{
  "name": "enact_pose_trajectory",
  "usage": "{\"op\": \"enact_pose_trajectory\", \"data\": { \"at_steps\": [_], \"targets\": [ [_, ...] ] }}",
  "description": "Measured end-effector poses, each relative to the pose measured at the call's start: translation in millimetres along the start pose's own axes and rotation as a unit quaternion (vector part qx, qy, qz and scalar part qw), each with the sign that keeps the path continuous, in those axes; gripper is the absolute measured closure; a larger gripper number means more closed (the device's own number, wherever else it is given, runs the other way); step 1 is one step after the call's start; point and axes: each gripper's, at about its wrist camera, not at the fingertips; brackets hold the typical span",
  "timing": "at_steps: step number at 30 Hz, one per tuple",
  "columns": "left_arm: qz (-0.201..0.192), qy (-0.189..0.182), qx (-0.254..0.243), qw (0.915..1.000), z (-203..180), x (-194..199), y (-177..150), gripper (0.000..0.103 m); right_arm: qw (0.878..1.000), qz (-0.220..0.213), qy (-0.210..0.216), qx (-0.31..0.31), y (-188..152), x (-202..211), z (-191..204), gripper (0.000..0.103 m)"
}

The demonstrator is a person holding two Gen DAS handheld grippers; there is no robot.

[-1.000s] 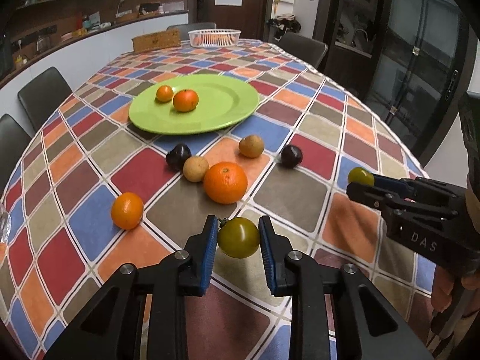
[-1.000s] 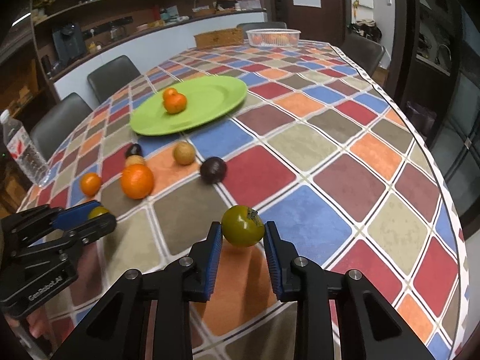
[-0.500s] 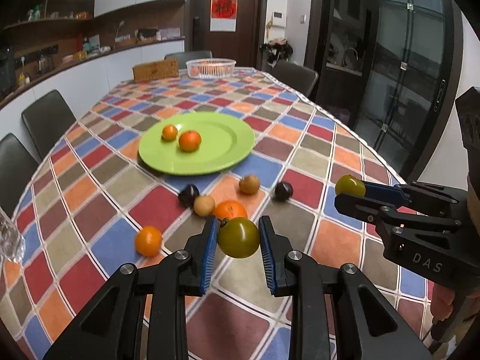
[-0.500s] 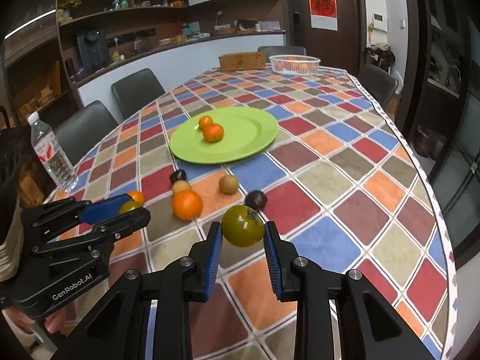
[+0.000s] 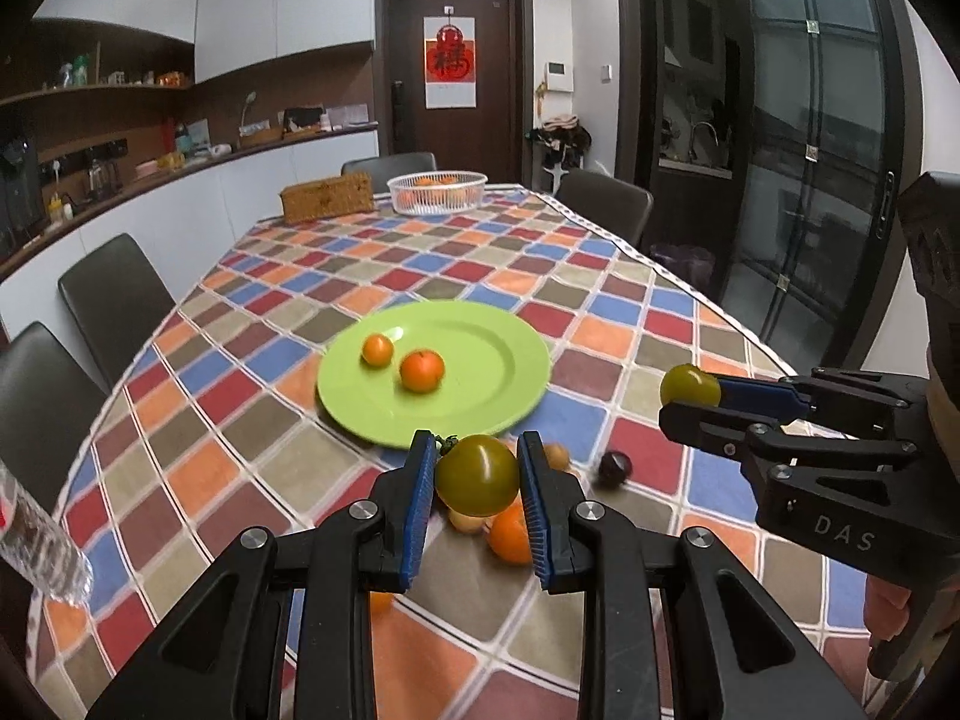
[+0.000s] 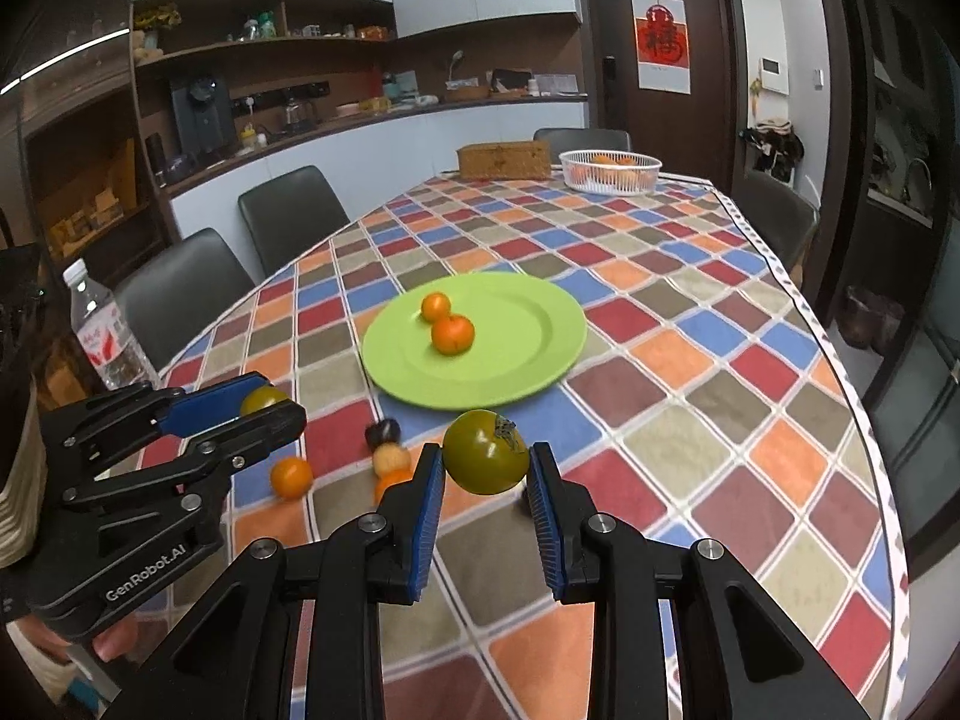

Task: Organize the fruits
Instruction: 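Lower both green fruits onto the green plate and open both tools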

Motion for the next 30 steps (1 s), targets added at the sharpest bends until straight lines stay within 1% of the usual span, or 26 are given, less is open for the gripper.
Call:
{"op": "enact_pose_trajectory", "data": {
  "at_steps": [6, 13, 23, 30],
  "targets": [
    [-0.001, 0.006, -0.005, 1.0, 19.9, -13.5, 13.5, 0.075, 1.0, 0.0, 0.009, 0.007, 20.6, -17.4, 9.7, 0.073],
    [0.016, -0.006, -0.006, 0.9998, 42.9, -43.7, 24.7, 0.075, 1.0, 0.005, 0.01, 0.011, 40.6, -42.7, 18.4, 0.073],
    [0.035, -0.02, -0.015, 0.9991, 70.9, -90.5, 40.0, 0.075, 1.0, 0.017, -0.001, 0.018, 71.4, -86.3, 23.1, 0.073],
    [0.061, -0.031, -0.014, 0.9976, 86.6, -127.5, 42.4, 0.075, 0.999, 0.035, -0.014, 0.027, 88.5, -123.5, 22.5, 0.073]
  ]
}}
Point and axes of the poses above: each gripper's, at about its wrist camera, not at the fingertips, and x roughly against the way its jaws point, z to its left, y to its top, and after that the axes turned 13 degrees about -x, right-handed
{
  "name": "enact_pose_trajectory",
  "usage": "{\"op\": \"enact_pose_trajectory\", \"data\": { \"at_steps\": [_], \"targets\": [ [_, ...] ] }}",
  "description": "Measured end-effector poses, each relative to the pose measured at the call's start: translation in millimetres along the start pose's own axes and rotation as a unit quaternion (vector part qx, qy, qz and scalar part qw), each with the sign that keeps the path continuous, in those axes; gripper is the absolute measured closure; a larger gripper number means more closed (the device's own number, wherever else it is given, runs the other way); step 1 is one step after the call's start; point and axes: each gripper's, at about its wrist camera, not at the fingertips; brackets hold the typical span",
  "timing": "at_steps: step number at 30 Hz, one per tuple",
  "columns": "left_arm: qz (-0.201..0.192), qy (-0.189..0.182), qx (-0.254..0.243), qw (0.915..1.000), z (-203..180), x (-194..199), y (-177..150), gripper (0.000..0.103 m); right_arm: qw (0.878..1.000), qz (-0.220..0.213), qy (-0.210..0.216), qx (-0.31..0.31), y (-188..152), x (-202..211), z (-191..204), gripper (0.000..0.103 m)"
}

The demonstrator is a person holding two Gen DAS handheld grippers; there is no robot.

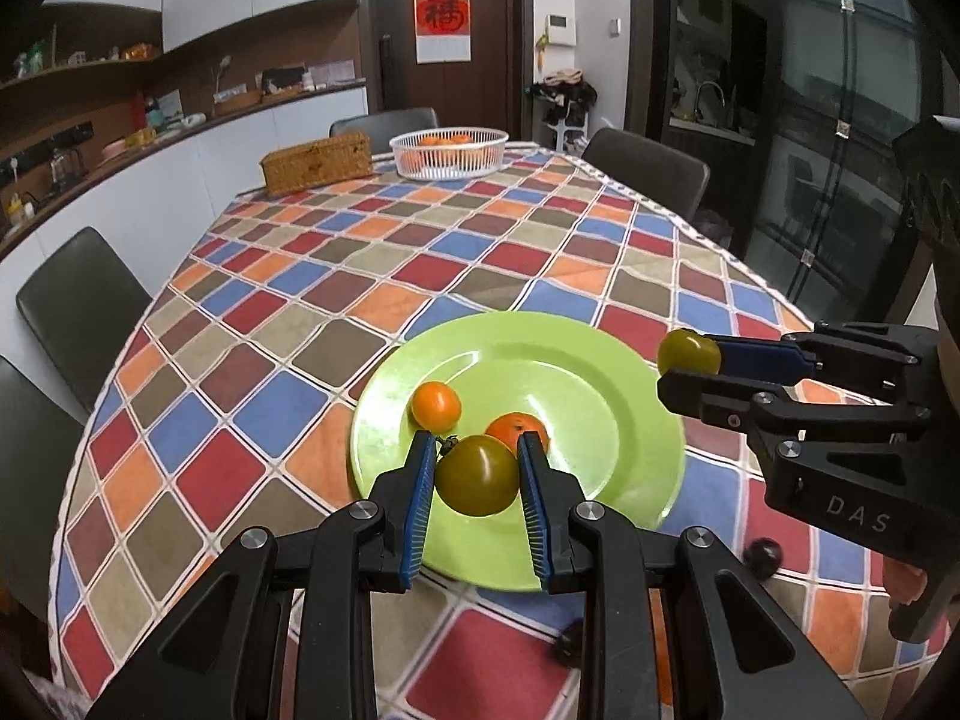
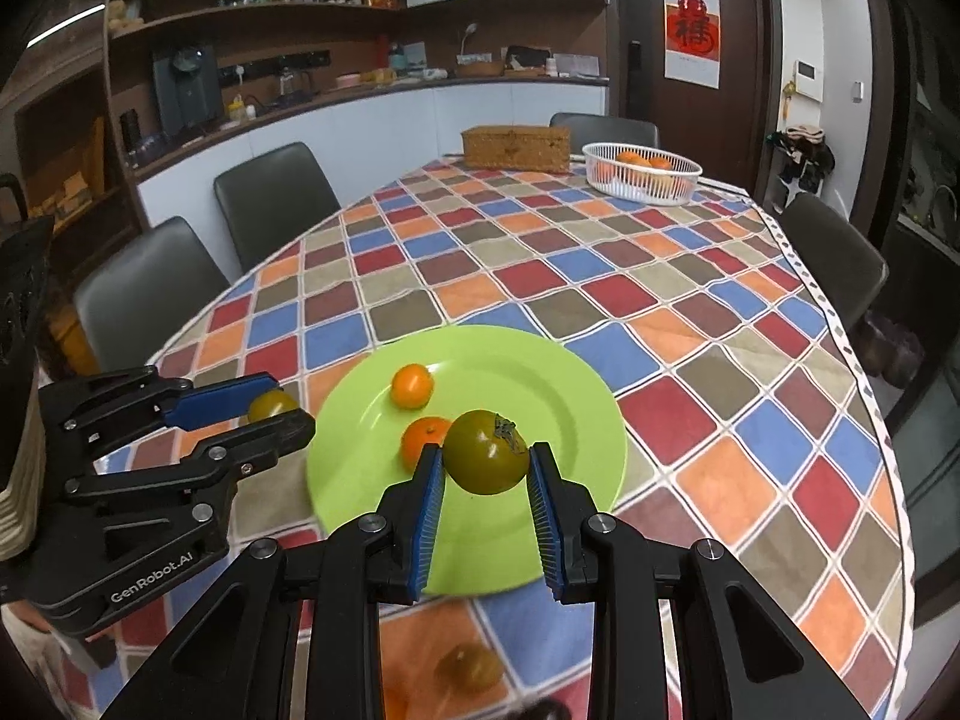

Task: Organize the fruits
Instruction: 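Lower both green fruits onto the green plate and open both tools, then withdraw both tools from the plate toward the remaining oranges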

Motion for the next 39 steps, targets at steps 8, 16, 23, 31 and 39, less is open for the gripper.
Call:
{"op": "enact_pose_trajectory", "data": {
  "at_steps": [8, 16, 23, 31, 39],
  "targets": [
    [0.032, -0.014, 0.006, 0.9994, 15.9, -40.8, -0.5, 0.075, 0.999, 0.034, -0.011, -0.005, 4.7, -38.3, -4.3, 0.073],
    [0.046, -0.038, 0.003, 0.9982, 17.4, -58.8, -3.8, 0.064, 0.998, 0.053, -0.014, -0.009, 1.5, -58.8, -7.3, 0.073],
    [0.038, -0.027, 0.005, 0.9989, 15.9, -42.6, -6.3, 0.057, 0.999, 0.048, -0.015, -0.018, -1.5, -53.0, -10.4, 0.067],
    [0.005, 0.004, -0.003, 1.0, 6.8, 10.4, -4.5, 0.052, 1.0, 0.022, -0.009, -0.01, -7.7, -17.1, -3.3, 0.061],
    [-0.028, 0.023, -0.011, 0.9993, -1.3, 62.3, -3.9, 0.046, 1.0, -0.014, 0.006, -0.004, -18.1, 31.3, 10.8, 0.06]
  ]
}}
Point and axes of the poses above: each gripper's, at about its wrist camera, not at the fingertips, and x roughly against the way its jaws point, z to its left, y to its top, and after that the axes turned 13 degrees about -x, right-handed
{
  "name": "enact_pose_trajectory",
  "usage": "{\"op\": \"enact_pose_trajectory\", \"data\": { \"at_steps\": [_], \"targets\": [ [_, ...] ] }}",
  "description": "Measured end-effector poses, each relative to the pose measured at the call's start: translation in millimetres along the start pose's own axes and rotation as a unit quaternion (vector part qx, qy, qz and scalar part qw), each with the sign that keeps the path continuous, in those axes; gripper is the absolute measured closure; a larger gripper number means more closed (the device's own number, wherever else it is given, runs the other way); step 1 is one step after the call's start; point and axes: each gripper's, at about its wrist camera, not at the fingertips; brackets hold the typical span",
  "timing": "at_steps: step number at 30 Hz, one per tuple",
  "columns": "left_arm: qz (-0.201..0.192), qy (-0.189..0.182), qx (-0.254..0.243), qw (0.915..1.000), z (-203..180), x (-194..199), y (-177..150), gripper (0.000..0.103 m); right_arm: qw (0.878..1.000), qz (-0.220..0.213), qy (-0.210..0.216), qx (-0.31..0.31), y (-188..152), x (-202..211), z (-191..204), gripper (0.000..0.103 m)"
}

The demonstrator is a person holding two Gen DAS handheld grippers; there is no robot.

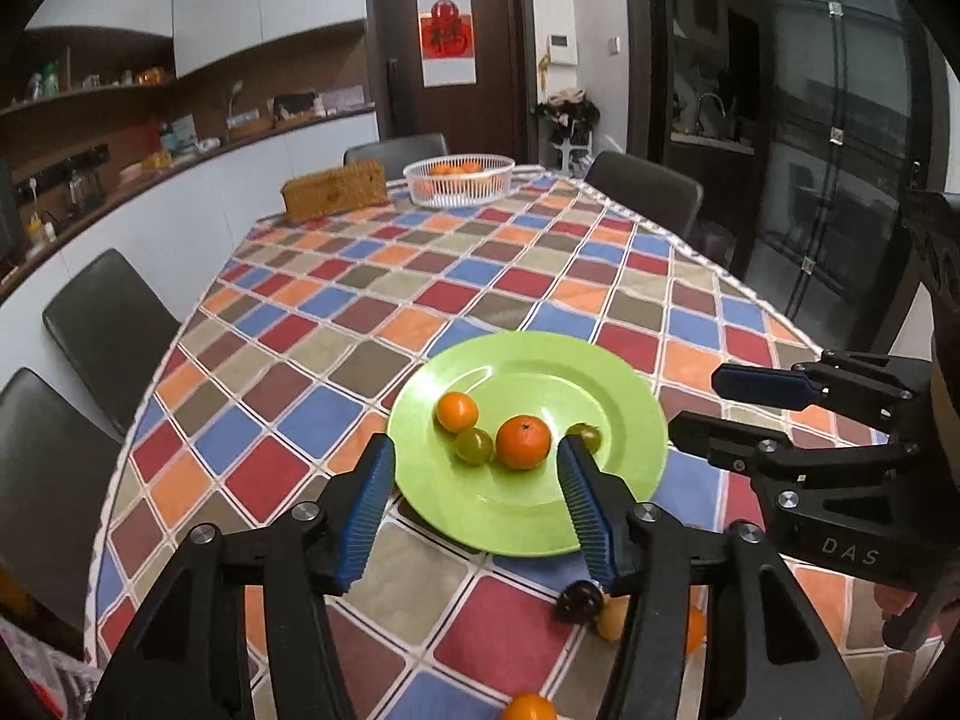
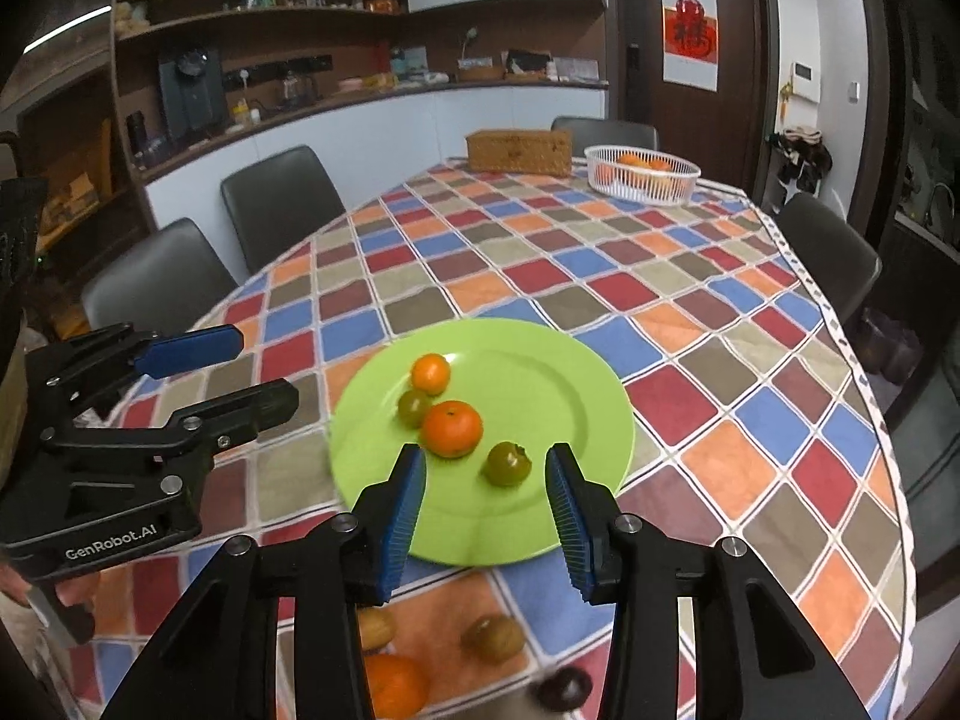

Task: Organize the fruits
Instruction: 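Withdraw both tools from the plate toward the remaining oranges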

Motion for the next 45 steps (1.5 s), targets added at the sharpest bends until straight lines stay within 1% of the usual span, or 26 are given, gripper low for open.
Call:
{"op": "enact_pose_trajectory", "data": {
  "at_steps": [2, 4, 7, 9, 12, 13, 17, 21, 24, 25, 29, 31, 34, 38, 42, 45],
  "targets": [
    [-0.01, -0.001, -0.002, 0.9999, -2.0, 13.4, -2.0, 0.044, 1.0, -0.007, 0.004, 0.001, -2.0, 9.9, 3.7, 0.059],
    [-0.017, -0.004, -0.004, 0.9998, -3.9, 25.2, -5.5, 0.043, 1.0, -0.016, 0.005, 0.003, -4.8, 20.1, 7.9, 0.055],
    [-0.02, 0.001, -0.004, 0.9998, -7.1, 38.8, -13.4, 0.041, 1.0, -0.028, 0.005, 0.009, -11.1, 34.9, 14.1, 0.054],
    [-0.022, 0.001, -0.001, 0.9998, -9.2, 48.3, -20.8, 0.037, 0.999, -0.033, 0.005, 0.013, -16.5, 44.3, 18.6, 0.054],
    [-0.024, 0.005, 0.005, 0.9997, -12.1, 58.8, -30.4, 0.033, 0.999, -0.038, 0.008, 0.014, -24.3, 54.0, 22.4, 0.046],
    [-0.023, 0.006, 0.006, 0.9997, -13.3, 62.9, -34.8, 0.033, 0.999, -0.04, 0.009, 0.015, -27.8, 57.3, 24.6, 0.046],
    [-0.024, 0.014, 0.01, 0.9996, -16.9, 74.9, -49.0, 0.028, 0.999, -0.039, 0.012, 0.024, -39.4, 63.7, 30.3, 0.046],
    [-0.024, 0.024, 0.008, 0.9994, -20.3, 84.3, -61.1, 0.027, 0.999, -0.038, 0.013, 0.028, -50.6, 67.9, 33.8, 0.046],
    [-0.027, 0.029, 0.009, 0.9992, -22.9, 90.1, -69.5, 0.026, 0.999, -0.04, 0.013, 0.031, -60.4, 71.0, 35.7, 0.041],
    [-0.027, 0.032, 0.008, 0.9991, -24.6, 91.8, -73.4, 0.025, 0.998, -0.044, 0.011, 0.033, -64.6, 72.4, 36.1, 0.04],
    [-0.026, 0.034, 0.005, 0.9991, -30.7, 91.9, -86.2, 0.024, 0.998, -0.047, 0.008, 0.033, -77.6, 74.6, 36.7, 0.04],
    [-0.021, 0.031, 0.002, 0.9993, -34.3, 89.5, -93.8, 0.024, 0.998, -0.045, 0.006, 0.039, -83.6, 73.7, 37.5, 0.037],
    [-0.012, 0.025, 0.001, 0.9996, -39.3, 85.0, -105.1, 0.024, 0.998, -0.035, 0.0, 0.047, -94.4, 70.8, 37.2, 0.036],
    [0.001, 0.015, -0.008, 0.9999, -46.0, 76.7, -116.6, 0.024, 0.999, -0.012, -0.002, 0.051, -106.8, 62.1, 34.2, 0.036],
    [0.006, 0.003, -0.021, 0.9998, -51.4, 68.3, -124.6, 0.024, 0.999, 0.005, -0.004, 0.053, -116.4, 53.4, 31.8, 0.036],
    [0.008, -0.007, -0.034, 0.9994, -56.0, 61.1, -129.5, 0.024, 0.998, 0.01, -0.008, 0.059, -121.9, 48.4, 30.9, 0.036]
  ]
}}
Point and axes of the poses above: each gripper's, at about its wrist camera, not at the fingertips, and x roughly against the way its jaws point, z to its left, y to its top, and after that the axes turned 13 degrees about -x, right-handed
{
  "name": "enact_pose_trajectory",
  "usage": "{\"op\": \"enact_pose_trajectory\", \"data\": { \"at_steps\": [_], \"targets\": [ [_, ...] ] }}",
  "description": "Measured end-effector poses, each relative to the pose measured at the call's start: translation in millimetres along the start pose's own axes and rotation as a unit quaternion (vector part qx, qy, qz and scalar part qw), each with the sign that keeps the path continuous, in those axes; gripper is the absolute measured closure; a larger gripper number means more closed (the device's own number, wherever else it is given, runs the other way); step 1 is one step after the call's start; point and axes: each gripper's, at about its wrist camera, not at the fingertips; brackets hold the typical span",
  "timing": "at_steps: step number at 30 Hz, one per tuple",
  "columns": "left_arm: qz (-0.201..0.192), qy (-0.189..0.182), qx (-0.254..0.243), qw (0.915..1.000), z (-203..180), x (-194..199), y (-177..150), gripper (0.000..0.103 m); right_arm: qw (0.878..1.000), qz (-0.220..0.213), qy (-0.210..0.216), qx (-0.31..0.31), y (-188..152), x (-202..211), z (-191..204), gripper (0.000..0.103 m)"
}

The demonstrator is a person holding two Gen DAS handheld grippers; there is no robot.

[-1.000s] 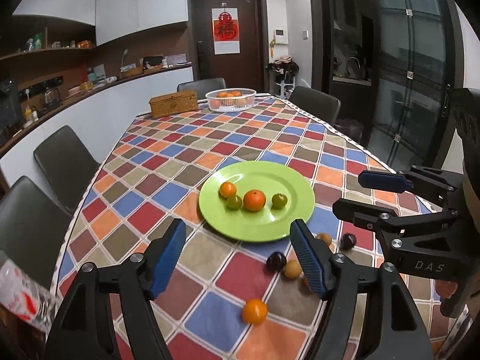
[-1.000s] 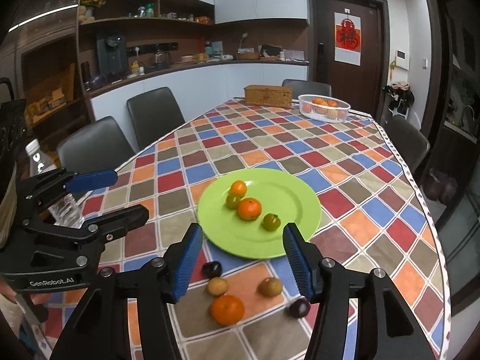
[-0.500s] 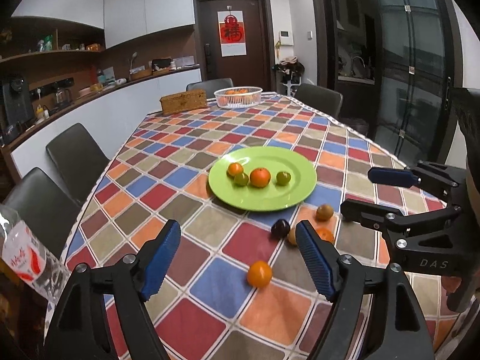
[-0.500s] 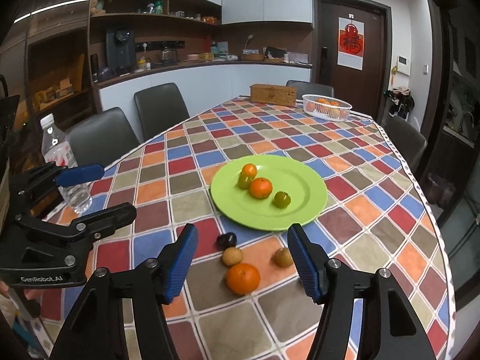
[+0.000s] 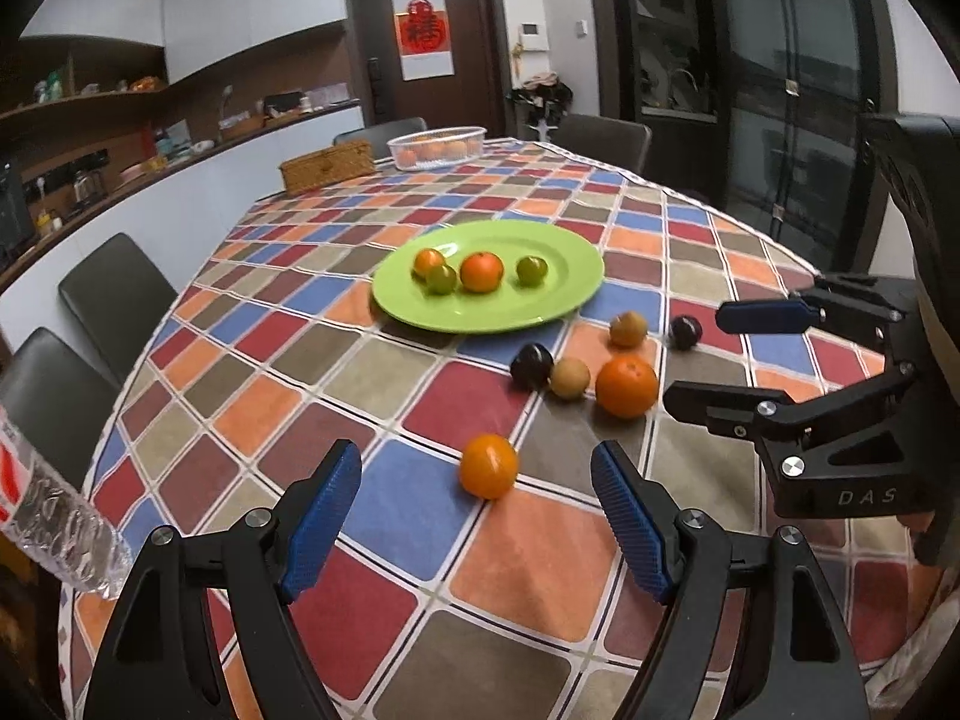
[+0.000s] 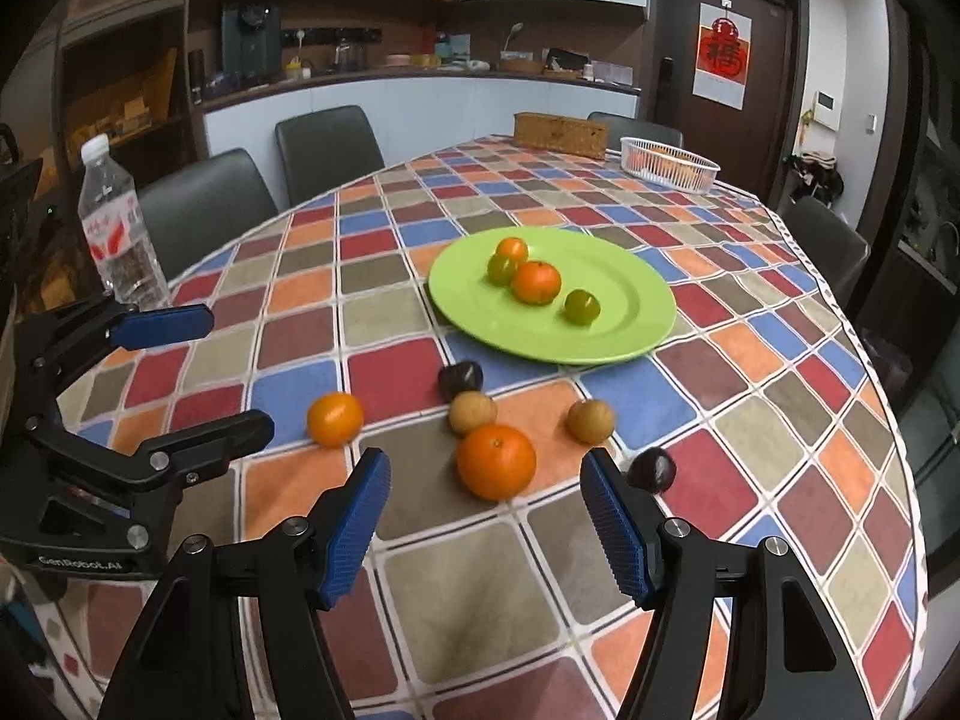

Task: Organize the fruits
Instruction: 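Withdraw both tools from the plate toward the remaining oranges, then close the left tool on an orange while the right tool grasps another orange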

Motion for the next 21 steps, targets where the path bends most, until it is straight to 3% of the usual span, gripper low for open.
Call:
{"op": "enact_pose_trajectory", "data": {
  "at_steps": [7, 21],
  "targets": [
    [0.025, -0.025, 0.006, 0.9993, 1.9, -27.1, -6.5, 0.026, 1.0, 0.018, -0.005, 0.004, -5.4, -17.7, -3.2, 0.036],
    [0.07, -0.066, 0.04, 0.9945, 7.1, -67.3, -5.1, 0.049, 0.998, 0.063, 0.01, -0.027, 0.9, -51.8, -14.1, 0.041]
  ]
}}
Point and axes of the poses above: each gripper's, at about its wrist camera, not at the fingertips, and x roughly against the way its jaws point, z to its left, y to its top, and after that the axes turned 13 degrees about -x, right-handed
